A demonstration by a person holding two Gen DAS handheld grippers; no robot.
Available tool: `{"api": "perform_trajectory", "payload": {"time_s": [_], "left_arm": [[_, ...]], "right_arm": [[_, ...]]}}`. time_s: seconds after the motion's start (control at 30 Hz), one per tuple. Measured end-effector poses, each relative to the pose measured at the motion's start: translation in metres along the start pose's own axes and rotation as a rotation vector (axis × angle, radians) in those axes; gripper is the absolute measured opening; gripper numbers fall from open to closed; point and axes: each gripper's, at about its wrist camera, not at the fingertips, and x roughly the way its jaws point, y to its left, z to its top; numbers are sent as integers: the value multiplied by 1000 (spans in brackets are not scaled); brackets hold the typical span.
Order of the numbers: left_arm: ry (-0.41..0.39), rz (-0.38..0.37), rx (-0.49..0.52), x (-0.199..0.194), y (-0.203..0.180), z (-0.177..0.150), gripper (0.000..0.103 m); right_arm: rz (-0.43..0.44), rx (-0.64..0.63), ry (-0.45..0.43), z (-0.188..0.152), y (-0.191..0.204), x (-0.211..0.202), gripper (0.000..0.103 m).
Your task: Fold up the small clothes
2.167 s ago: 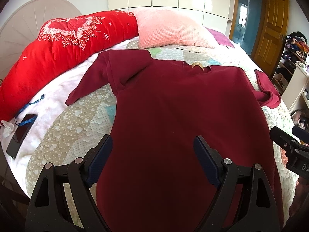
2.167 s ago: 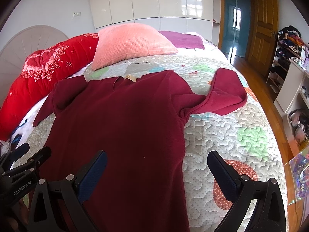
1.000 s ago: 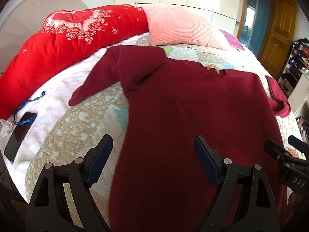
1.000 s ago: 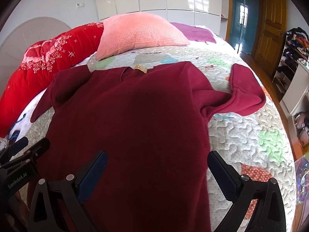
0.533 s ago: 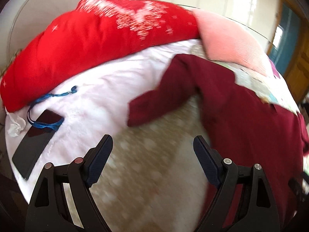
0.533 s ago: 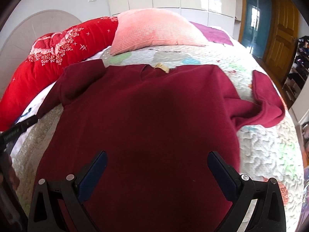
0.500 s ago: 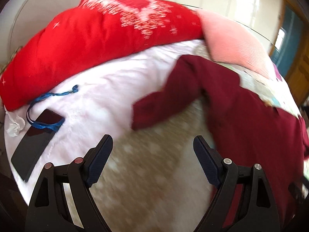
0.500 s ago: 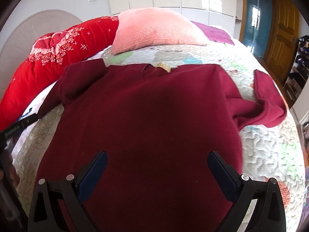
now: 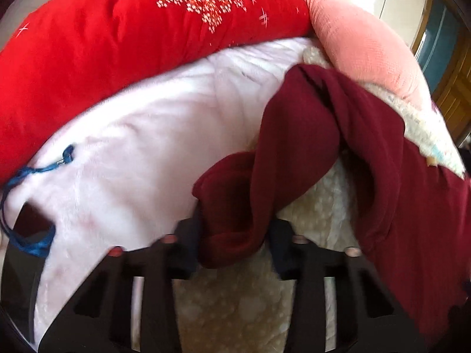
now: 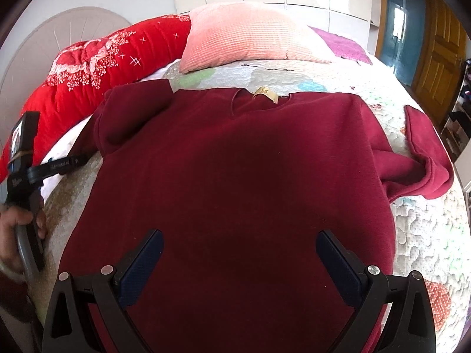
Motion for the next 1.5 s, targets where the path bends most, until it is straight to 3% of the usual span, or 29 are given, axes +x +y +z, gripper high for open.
{"api": "perform_trajectory", "payload": {"time_s": [0.07, 0.17, 0.33, 0.4, 0.47, 0.57, 0.77, 0.9, 1.0, 1.13, 1.27, 1.4, 1.5], "left_arm": [[-21, 34, 39, -6, 0, 10, 20], [-127, 166, 77, -25, 17, 38, 18], [-210, 320, -13, -47, 74, 79, 18], [-223, 350, -63, -51, 94, 87, 18], [-225, 334, -109, -51, 110, 90, 18], [-235, 331, -111, -55, 107, 87, 18], [-364, 192, -36, -103, 53, 74, 18], [-432, 56, 87, -139, -13, 67, 18], [-436, -46, 183, -148, -73, 55, 18], [-359, -183, 270, -127, -153, 28, 18], [-198, -293, 319, -83, -221, -10, 18], [-41, -330, 419, -57, -268, -45, 20], [-54, -295, 477, -65, -273, -57, 23]], "right_arm": [[-5, -4, 2, 0, 1, 2, 103], [-3, -6, 4, 2, 3, 3, 103], [11, -5, 5, 7, 6, 5, 103], [18, -9, 9, 9, 9, 8, 103], [25, -16, 12, 10, 13, 11, 103], [32, -27, 19, 10, 17, 14, 103], [36, -24, 14, 9, 15, 11, 103], [36, 10, 5, 10, 4, 7, 103], [31, 36, -5, 10, -9, 1, 103], [-15, 68, -34, 9, -35, -13, 103], [-70, 162, -56, 7, -79, -28, 103], [-110, 262, -56, 5, -114, -37, 103], [-104, 303, -72, 4, -124, -43, 103]]}}
